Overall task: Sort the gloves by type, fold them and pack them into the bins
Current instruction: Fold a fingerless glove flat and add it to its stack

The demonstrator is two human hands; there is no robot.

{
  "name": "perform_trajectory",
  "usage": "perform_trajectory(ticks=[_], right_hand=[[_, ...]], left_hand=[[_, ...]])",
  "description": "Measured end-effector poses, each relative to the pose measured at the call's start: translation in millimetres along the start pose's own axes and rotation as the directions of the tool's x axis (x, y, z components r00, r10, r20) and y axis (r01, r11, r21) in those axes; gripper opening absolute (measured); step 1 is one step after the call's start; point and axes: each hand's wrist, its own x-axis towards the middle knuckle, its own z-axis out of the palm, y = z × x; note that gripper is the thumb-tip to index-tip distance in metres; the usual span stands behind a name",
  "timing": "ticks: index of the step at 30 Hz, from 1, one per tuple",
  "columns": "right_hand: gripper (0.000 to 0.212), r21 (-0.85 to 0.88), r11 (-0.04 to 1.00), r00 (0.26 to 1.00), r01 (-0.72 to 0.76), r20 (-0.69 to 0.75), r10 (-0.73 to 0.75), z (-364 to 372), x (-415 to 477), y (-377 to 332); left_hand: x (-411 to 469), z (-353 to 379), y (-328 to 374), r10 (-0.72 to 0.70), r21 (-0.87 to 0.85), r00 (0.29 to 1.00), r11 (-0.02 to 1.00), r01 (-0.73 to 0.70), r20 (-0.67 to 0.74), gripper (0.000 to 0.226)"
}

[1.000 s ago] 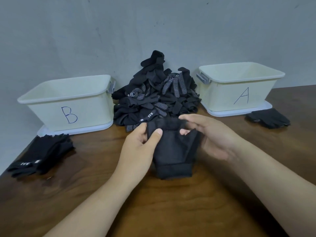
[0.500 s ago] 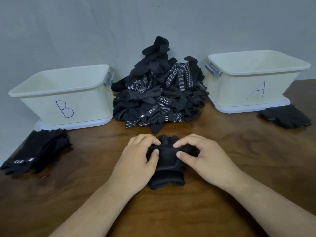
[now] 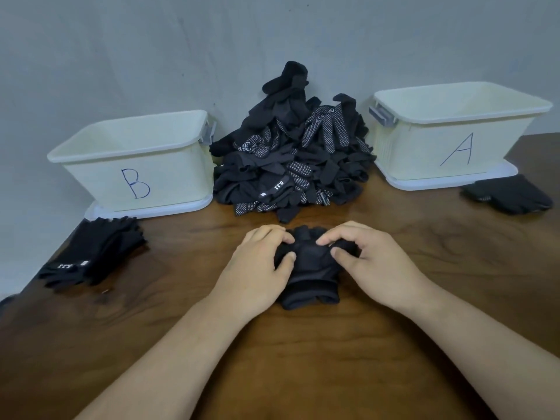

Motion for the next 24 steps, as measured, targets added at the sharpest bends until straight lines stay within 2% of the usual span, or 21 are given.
perform_trajectory(ticks=[2,5,7,9,13,17,20,24], right_hand=[[0.032,-0.031,0.999,1.000,0.019,-0.024,-0.020,1,7,2],[0.028,-0.207,0.967,0.985,0.150,-0.056,-0.164,0,30,-5],[0.028,-0.349,0.908,0.963,0.234,-0.046,-0.265,1,54,-14],[0.032,-0.513,0.800,0.934,0.310,0.008,-0.357,9,83,-18],[0.045,-0.648,0.683,0.919,0.337,0.067,-0.389,34,128,-13],[0.035,-0.730,0.596,0.890,0.334,0.036,-0.454,49,150,-10],[0.033,-0.660,0.689,0.873,0.300,-0.101,-0.477,47,155,-15],[0.035,-0.474,0.852,0.912,0.222,-0.209,-0.354,34,164,-30]], left_hand=[[2,0,-1,0.009,0.033,1.000,0.999,-0.010,0.015,0.025],[5,-1,-3,0.011,0.044,1.000,0.999,-0.012,0.017,0.026],[5,-2,-5,0.012,0.040,1.000,0.999,-0.012,0.015,0.027],[5,-3,-5,0.009,0.038,1.000,0.999,-0.009,0.014,0.029],[5,-2,-8,0.005,0.045,1.000,0.999,-0.006,0.014,0.029],[7,-2,-10,-0.034,0.081,0.999,0.996,0.035,-0.012,0.028],[6,-3,-13,-0.051,0.115,0.998,0.992,0.053,-0.022,0.029],[6,-4,-15,-0.058,0.090,0.998,0.994,0.060,-0.026,0.028]])
